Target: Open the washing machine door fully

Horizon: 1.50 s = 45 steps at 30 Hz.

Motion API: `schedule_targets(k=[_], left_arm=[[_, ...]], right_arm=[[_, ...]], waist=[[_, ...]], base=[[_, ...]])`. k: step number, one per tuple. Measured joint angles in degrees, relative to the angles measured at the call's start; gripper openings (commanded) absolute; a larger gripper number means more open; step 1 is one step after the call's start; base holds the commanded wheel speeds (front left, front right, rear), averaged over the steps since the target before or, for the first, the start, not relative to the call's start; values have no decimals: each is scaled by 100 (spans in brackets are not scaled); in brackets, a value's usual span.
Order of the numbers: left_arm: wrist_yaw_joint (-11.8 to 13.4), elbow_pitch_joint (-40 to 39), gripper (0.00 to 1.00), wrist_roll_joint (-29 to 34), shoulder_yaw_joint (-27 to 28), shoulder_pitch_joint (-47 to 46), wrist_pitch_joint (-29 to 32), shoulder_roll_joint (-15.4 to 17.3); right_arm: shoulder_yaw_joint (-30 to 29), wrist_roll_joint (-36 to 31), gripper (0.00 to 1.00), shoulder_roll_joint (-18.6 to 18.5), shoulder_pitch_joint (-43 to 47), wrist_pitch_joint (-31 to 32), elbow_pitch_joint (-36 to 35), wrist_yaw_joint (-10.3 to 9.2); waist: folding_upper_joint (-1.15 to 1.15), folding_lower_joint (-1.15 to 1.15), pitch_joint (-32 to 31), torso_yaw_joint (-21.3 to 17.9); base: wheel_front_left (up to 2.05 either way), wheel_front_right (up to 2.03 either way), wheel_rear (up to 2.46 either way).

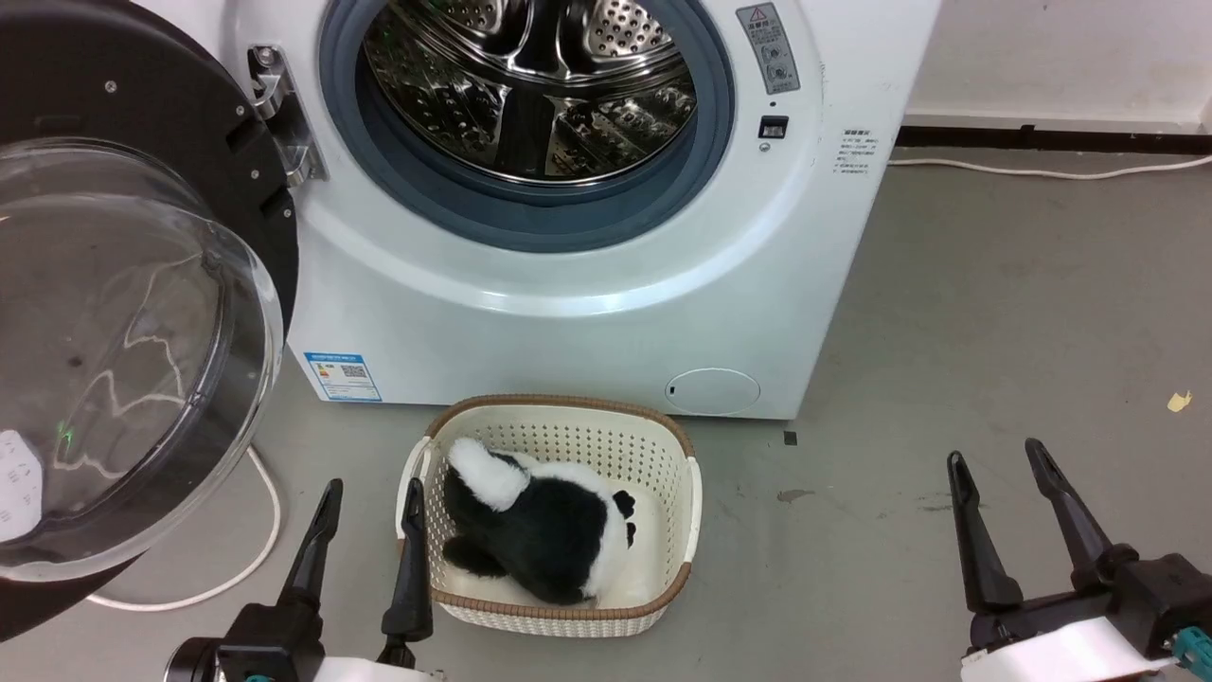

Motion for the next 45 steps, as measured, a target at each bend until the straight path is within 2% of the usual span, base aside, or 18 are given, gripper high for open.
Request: schedule_targets(k=[14,15,45], left_arm=[[116,0,100,37,-154,0,0,0],[113,-1,0,38,-155,-1,4,0],[94,56,0,158,-69,-23,319,-1]], right_arm=[[49,0,100,0,27,0,47,0],[53,0,0,-1,28,2,49,0],[99,-60,0,-2,26,313,45,0]], waist=[[0,0,7,2],[0,0,12,2],[0,0,-67,-3]], base=[[0,0,0],[0,0,0],[0,0,0]])
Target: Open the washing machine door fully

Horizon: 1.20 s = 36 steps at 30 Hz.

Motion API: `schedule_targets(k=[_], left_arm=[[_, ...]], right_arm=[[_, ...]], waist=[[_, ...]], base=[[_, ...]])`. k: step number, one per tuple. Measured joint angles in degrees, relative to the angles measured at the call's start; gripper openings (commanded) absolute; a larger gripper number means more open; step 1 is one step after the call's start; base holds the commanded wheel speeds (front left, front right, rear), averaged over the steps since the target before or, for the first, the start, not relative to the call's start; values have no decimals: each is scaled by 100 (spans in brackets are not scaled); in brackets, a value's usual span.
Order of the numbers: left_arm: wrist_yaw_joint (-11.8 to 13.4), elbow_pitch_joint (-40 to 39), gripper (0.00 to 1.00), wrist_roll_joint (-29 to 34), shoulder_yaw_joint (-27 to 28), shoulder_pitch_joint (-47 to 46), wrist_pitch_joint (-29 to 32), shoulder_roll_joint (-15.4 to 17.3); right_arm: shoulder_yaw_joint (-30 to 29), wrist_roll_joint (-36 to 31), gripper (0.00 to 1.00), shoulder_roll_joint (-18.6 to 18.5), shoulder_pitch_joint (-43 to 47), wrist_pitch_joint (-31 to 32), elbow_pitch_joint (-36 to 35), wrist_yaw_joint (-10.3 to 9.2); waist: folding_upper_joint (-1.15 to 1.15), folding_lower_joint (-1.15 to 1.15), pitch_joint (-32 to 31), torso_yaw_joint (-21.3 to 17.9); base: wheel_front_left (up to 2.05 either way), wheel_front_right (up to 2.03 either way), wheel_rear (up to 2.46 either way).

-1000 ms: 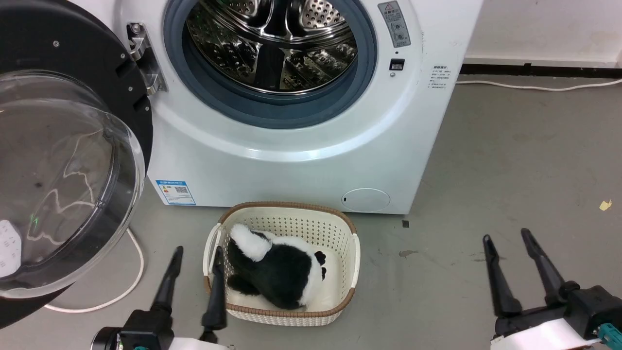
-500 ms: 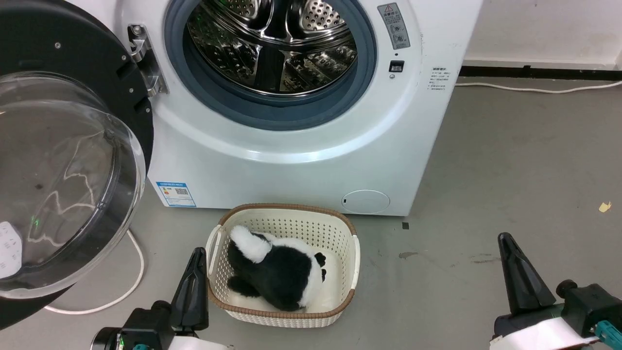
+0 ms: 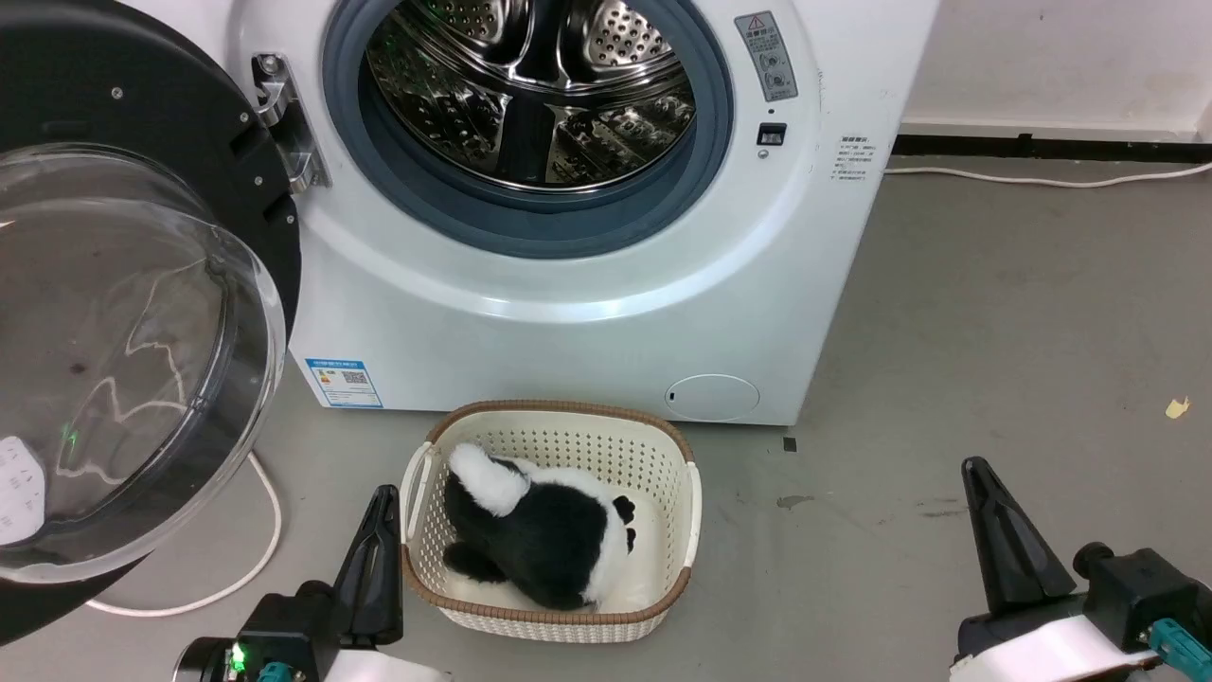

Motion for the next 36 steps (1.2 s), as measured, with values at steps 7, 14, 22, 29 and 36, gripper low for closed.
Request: schedule_targets(k=[7,14,22,29,36], left_arm=[[-1,18,0,47,56,-6,104,0],[-2,27,0,98,81,-60,197,0],[-3,42,0,142,107,-94,298,0],[-3,52,0,192,126,-105,383,0],[-4,63,0,213,143,-120,450,0]], right_arm=[[29,-11,0,0,-1,113,-2,0],[48,-45,0,0,-1,196,-3,0],[70,-93,0,0,-2,309,-7,0],[82,-103,0,0,-4,397,-9,0],[91,-111,0,0,-5,456,-10,0]], waist=[[0,0,-24,-1],[0,0,-43,-3],[0,0,-71,-4],[0,0,-90,-6],[0,0,-106,-7]], base=[[0,0,0],[0,0,0],[0,0,0],[0,0,0],[0,0,0]])
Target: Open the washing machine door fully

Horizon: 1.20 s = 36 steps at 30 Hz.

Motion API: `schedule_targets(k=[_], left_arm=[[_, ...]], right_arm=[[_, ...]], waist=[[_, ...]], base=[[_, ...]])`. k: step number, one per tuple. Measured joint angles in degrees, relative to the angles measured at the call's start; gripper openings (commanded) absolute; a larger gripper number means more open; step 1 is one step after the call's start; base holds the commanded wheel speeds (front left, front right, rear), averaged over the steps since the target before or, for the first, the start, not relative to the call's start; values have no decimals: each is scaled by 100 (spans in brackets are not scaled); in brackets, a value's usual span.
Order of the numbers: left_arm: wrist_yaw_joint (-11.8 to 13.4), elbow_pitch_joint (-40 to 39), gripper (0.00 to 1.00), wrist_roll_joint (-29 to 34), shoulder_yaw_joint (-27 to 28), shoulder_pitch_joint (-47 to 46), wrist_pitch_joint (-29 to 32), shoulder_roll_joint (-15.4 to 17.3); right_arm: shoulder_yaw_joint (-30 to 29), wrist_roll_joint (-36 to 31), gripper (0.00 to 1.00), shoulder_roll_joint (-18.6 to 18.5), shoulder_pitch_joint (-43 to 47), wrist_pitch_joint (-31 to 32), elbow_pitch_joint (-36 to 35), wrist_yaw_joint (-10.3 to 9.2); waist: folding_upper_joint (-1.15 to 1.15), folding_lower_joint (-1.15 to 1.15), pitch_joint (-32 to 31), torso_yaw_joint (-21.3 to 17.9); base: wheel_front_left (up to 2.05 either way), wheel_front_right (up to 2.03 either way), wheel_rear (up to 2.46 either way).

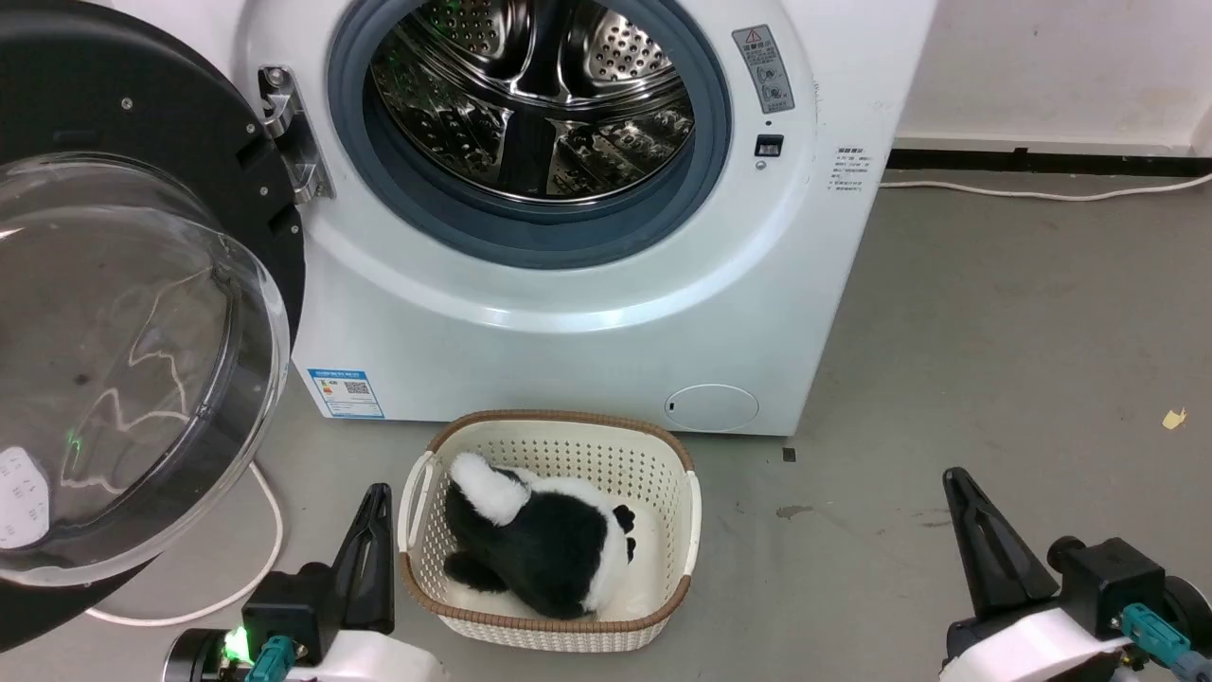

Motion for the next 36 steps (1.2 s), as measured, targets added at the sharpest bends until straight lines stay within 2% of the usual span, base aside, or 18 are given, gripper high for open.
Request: schedule_targets(k=[36], left_arm=[[-47,85,0,231,155,-120,435,1]], right_arm=[[85,-144,0,0,-64,430,-15,0]], waist=[[0,0,-101,-6]], base=[[0,0,0]])
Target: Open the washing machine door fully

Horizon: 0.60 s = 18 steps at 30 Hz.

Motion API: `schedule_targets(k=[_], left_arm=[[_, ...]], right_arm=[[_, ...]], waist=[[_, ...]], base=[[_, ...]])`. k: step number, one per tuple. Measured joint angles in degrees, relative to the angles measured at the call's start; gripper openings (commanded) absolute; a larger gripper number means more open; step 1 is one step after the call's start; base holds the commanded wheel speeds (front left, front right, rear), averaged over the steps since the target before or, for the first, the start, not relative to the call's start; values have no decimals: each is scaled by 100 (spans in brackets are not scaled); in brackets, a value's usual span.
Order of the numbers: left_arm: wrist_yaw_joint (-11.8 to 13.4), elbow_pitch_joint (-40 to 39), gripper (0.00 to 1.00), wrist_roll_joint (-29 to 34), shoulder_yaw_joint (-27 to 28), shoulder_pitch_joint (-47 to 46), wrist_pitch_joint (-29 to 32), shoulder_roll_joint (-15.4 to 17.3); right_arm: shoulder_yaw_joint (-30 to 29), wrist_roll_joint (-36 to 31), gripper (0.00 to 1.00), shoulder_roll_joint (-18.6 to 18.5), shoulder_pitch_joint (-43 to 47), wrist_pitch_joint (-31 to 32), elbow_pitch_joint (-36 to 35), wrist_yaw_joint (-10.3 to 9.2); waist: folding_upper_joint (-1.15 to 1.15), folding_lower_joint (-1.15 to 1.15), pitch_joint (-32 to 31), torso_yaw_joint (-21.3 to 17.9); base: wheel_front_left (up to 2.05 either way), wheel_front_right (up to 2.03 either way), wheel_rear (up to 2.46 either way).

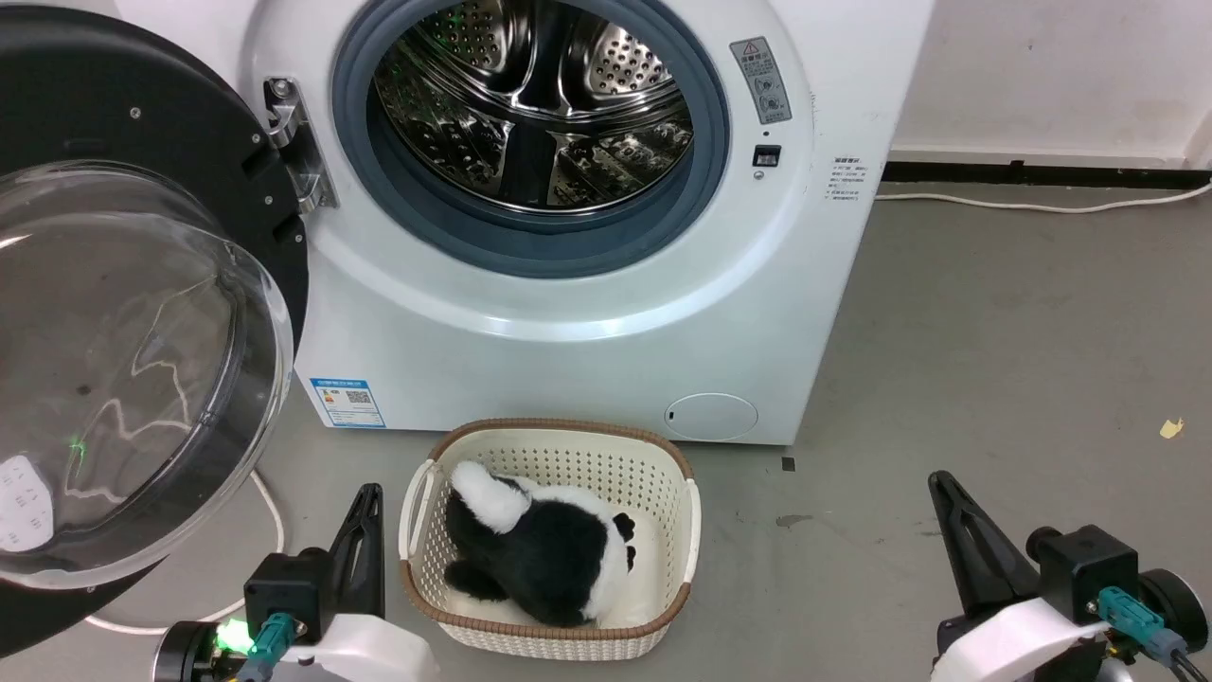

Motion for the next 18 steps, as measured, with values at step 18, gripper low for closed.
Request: schedule_targets(k=[18], left_arm=[[-2,31,0,100,56,-89,203,0]], right_arm=[[49,-52,0,1,-4,223,-12,0]], waist=[[0,0,-49,-3]], base=[[0,0,0]])
